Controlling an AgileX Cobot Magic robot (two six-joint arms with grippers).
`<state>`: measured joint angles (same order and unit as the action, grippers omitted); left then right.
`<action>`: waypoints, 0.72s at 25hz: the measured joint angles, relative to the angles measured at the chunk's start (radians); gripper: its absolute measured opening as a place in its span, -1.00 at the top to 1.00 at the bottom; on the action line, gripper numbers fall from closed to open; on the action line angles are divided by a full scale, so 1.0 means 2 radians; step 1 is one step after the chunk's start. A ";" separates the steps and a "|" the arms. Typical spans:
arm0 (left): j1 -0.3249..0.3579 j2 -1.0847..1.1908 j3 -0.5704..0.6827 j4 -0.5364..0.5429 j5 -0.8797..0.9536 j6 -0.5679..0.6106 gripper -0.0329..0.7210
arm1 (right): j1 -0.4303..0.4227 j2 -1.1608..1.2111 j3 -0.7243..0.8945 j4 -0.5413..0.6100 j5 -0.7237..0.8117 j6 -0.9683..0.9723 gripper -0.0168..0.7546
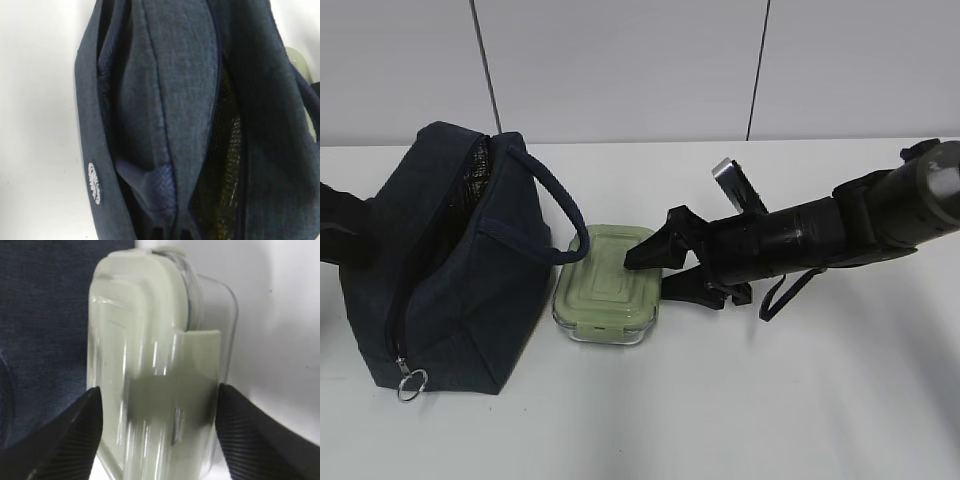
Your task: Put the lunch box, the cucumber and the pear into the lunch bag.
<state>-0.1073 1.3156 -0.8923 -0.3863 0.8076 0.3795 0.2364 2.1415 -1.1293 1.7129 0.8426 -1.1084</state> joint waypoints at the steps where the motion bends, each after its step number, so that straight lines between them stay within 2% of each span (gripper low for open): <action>1: 0.000 0.000 0.000 0.000 0.000 0.000 0.95 | 0.004 0.004 -0.003 0.000 0.000 0.000 -0.46; 7: 0.000 0.000 0.000 0.000 0.000 0.000 0.95 | 0.014 0.025 -0.014 0.002 -0.001 0.000 -0.44; 9: 0.000 0.000 0.000 0.000 0.000 0.000 0.95 | 0.014 0.025 -0.014 0.002 0.000 0.000 -0.33; 11: 0.000 0.000 0.000 0.000 0.000 0.000 0.95 | 0.014 0.025 -0.016 0.002 0.003 0.000 -0.08; 13: 0.000 0.000 0.000 0.000 0.000 0.000 0.95 | 0.014 0.025 -0.017 -0.001 0.007 0.000 0.03; 18: 0.000 0.000 0.000 0.000 0.000 0.000 0.95 | 0.000 0.022 -0.017 -0.020 0.027 -0.008 0.09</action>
<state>-0.1073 1.3156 -0.8923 -0.3855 0.8084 0.3795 0.2368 2.1856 -1.1636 1.6729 0.8974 -1.1246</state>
